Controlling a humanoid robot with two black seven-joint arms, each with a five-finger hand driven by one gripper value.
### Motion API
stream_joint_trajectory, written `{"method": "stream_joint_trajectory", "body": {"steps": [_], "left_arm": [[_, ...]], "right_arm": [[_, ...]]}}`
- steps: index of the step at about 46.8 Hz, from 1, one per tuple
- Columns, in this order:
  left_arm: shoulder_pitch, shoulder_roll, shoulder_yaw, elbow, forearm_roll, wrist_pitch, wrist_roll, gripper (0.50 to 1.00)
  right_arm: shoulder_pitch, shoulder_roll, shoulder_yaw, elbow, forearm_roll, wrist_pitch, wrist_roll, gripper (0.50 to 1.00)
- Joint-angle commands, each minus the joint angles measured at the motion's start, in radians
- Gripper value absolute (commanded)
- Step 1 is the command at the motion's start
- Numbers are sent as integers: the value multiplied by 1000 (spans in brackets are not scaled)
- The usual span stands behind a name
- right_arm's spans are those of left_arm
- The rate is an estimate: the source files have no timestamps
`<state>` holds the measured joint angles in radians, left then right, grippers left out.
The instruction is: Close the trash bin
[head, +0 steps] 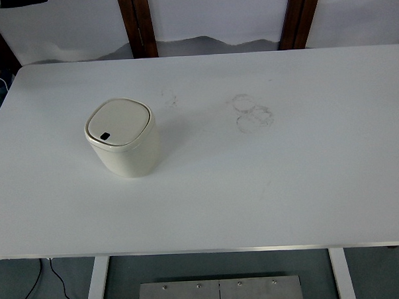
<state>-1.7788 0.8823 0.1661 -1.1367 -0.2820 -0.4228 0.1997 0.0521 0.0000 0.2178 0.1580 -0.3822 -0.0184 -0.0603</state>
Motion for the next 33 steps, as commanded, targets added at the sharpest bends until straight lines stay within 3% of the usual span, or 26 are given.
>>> {"method": "stream_joint_trajectory", "body": {"steps": [1, 7, 17, 33], "left_arm": [[19, -3, -48, 29, -9, 4, -42, 1000], [70, -6, -157, 92, -11, 7, -115, 1000], [174, -17, -329, 189, -11, -1, -117, 1000], [423, -52, -591, 385, -39, -10, -123, 1000]], "right_arm": [[0, 0, 0, 0, 0, 0, 0, 995], [0, 0, 0, 0, 0, 0, 0, 995], [0, 0, 2, 0, 0, 0, 0, 995], [-5, 0, 0, 0, 0, 0, 0, 995]]}}
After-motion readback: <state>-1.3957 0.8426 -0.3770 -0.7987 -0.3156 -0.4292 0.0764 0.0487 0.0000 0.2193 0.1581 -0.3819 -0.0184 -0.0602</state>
